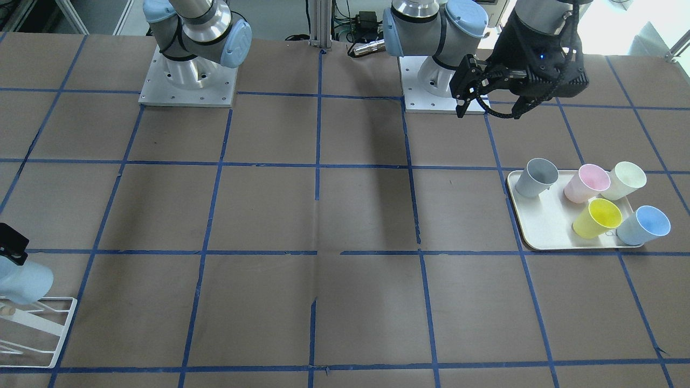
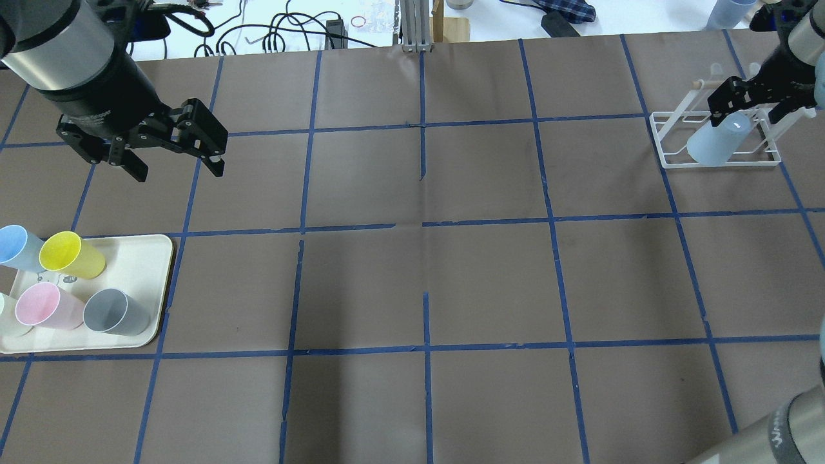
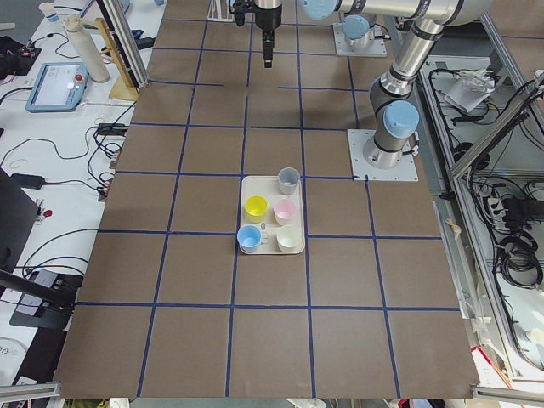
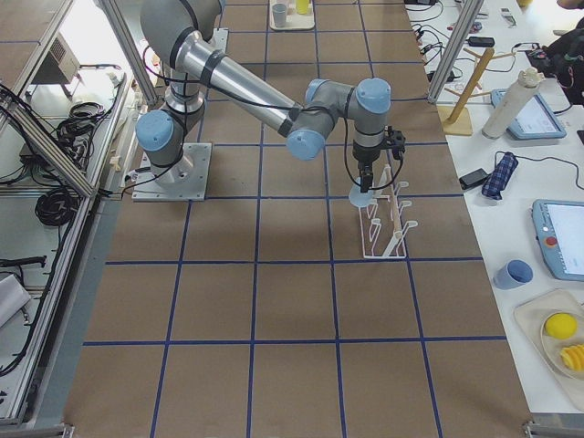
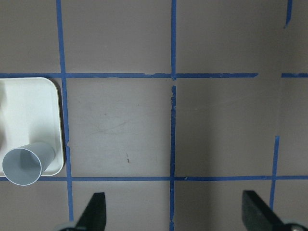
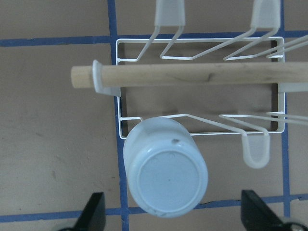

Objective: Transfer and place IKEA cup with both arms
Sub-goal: 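Grasp and lift the pale blue cup with the right gripper while the left arm advances, then carry the cup toward the left gripper while the left arm raises to meet it, then grasp the cup with the left gripper, then open and withdraw the right gripper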

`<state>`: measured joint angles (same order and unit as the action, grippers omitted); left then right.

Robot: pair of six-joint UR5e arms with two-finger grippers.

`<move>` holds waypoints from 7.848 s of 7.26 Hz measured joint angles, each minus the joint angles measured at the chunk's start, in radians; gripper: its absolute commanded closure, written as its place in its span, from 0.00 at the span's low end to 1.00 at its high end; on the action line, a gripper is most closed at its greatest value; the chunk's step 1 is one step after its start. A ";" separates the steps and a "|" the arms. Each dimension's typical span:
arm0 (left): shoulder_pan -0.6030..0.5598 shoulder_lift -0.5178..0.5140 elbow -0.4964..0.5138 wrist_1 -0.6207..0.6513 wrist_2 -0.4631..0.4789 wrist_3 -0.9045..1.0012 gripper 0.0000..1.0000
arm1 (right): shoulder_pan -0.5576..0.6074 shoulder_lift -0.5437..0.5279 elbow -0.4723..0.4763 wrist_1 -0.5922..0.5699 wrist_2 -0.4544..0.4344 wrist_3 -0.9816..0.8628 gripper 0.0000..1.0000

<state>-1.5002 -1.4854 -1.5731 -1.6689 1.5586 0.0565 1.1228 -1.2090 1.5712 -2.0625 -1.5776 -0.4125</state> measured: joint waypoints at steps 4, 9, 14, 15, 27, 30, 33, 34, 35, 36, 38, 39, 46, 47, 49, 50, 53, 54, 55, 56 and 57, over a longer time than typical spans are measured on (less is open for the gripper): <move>0.000 0.006 -0.008 0.036 -0.005 -0.006 0.00 | 0.005 0.043 0.000 -0.052 0.035 -0.001 0.00; -0.005 0.014 -0.025 0.029 -0.007 -0.009 0.00 | 0.003 0.067 -0.002 -0.072 0.036 -0.003 0.24; -0.003 0.002 -0.032 0.040 -0.036 0.001 0.00 | 0.000 0.067 -0.009 -0.069 0.060 -0.016 0.54; -0.001 0.005 -0.032 0.041 -0.088 0.004 0.00 | 0.000 0.062 -0.014 -0.066 0.062 -0.020 0.54; 0.061 -0.022 -0.283 0.059 -1.070 0.258 0.00 | 0.019 -0.372 -0.032 0.615 0.378 0.268 0.53; 0.065 -0.043 -0.336 0.076 -1.371 0.303 0.00 | 0.131 -0.406 -0.031 0.671 0.465 0.570 0.53; 0.063 -0.091 -0.344 0.173 -1.404 0.289 0.00 | 0.209 -0.410 -0.025 0.669 0.571 0.859 0.54; 0.060 -0.108 -0.345 0.181 -1.412 0.284 0.00 | 0.213 -0.411 -0.023 0.670 0.600 0.946 0.54; 0.056 -0.118 -0.347 0.182 -1.436 0.281 0.00 | 0.215 -0.414 -0.021 0.673 0.619 1.029 0.54; 0.054 -0.123 -0.352 0.181 -1.480 0.280 0.00 | 0.217 -0.417 -0.019 0.682 0.651 1.102 0.54; 0.036 -0.132 -0.361 0.183 -1.565 0.281 0.00 | 0.234 -0.417 -0.014 0.769 0.821 1.178 0.54; 0.016 -0.139 -0.361 0.185 -1.606 0.282 0.00 | 0.246 -0.413 -0.009 0.809 0.907 1.188 0.53; -0.055 -0.124 -0.359 0.188 -1.749 0.214 0.01 | 0.277 -0.369 0.045 0.835 1.105 1.193 0.53; -0.075 -0.127 -0.355 0.189 -1.761 0.215 0.06 | 0.304 -0.365 0.047 0.831 1.112 1.192 0.52; -0.093 -0.130 -0.354 0.196 -1.767 0.216 0.85 | 0.340 -0.358 0.048 0.816 1.116 1.192 0.32; -0.095 -0.132 -0.354 0.207 -1.766 0.217 0.99 | 0.345 -0.351 0.049 0.810 1.115 1.191 0.00; -0.096 -0.120 -0.358 0.222 -1.759 0.208 1.00 | 0.348 -0.344 0.039 0.791 1.102 1.196 0.00; -0.094 -0.116 -0.357 0.223 -1.757 0.199 1.00 | 0.348 -0.343 0.032 0.785 1.099 1.198 0.00; -0.090 -0.113 -0.355 0.223 -1.756 0.174 1.00 | 0.347 -0.340 0.024 0.774 1.095 1.199 0.00; -0.082 -0.110 -0.352 0.224 -1.746 0.143 1.00 | 0.344 -0.334 0.012 0.755 1.076 1.198 0.00; -0.067 -0.106 -0.349 0.231 -1.706 0.104 1.00 | 0.339 -0.321 -0.003 0.709 1.006 1.197 0.00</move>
<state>-1.5669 -1.5917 -1.9219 -1.4381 -0.1469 0.1601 1.4614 -1.5297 1.5685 -1.3536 -0.5719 0.7845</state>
